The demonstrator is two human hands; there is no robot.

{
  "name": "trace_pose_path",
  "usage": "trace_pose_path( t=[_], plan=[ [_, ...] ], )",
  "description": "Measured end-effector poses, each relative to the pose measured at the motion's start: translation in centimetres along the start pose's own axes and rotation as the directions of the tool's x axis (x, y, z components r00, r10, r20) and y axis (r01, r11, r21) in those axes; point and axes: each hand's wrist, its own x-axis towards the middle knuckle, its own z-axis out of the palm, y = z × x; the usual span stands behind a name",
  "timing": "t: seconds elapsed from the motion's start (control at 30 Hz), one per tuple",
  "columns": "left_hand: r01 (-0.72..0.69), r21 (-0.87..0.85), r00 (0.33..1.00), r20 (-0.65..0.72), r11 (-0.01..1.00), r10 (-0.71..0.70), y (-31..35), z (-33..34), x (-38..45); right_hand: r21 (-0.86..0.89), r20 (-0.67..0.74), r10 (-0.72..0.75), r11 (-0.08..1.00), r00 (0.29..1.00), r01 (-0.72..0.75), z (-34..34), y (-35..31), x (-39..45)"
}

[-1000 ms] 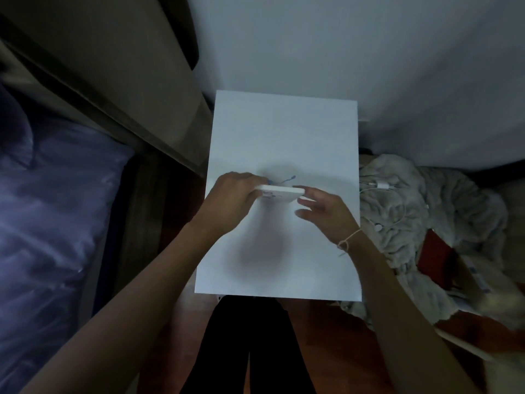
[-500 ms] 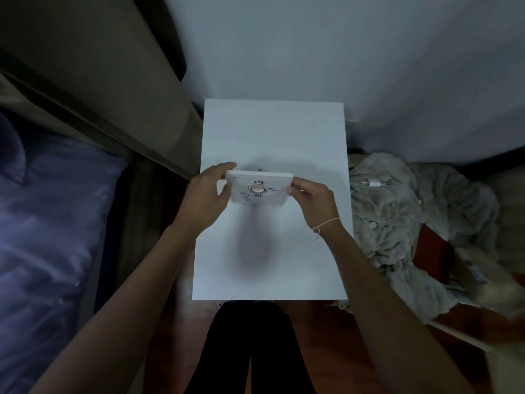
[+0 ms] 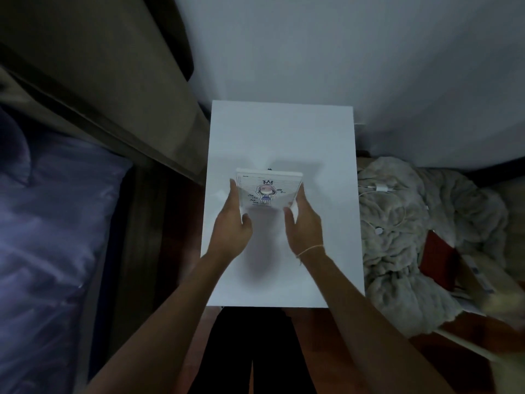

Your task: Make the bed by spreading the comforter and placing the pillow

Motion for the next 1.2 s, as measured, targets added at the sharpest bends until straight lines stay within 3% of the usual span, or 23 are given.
trace_pose_path(
  t=[0.3, 0.67, 1.13, 1.2],
  plan=[
    [-0.001, -0.086, 1.000, -0.014, 0.996, 0.000, 1.6, 1.8, 3.3, 0.077, -0.067, 0.180, 0.982, 0.981, -0.175, 1.5, -1.3, 2.5],
    [-0.079, -0.069, 0.997, -0.018, 0.994, 0.078, 6.6, -0.7, 15.3, 0.038, -0.080, 0.092, 0.995, 0.993, -0.089, -1.2, -2.9, 15.6],
    [-0.106, -0.105, 0.994, -0.020, 0.989, 0.104, 6.8, -0.9, 17.9, 0.041, -0.028, 0.035, 0.999, 0.999, -0.033, -1.5, -3.3, 18.0],
    [-0.036, -0.093, 0.999, -0.037, 0.995, 0.033, 6.8, -0.9, 17.3, 0.007, -0.040, 0.031, 0.999, 0.999, -0.031, -1.4, -3.0, 17.3]
  ],
)
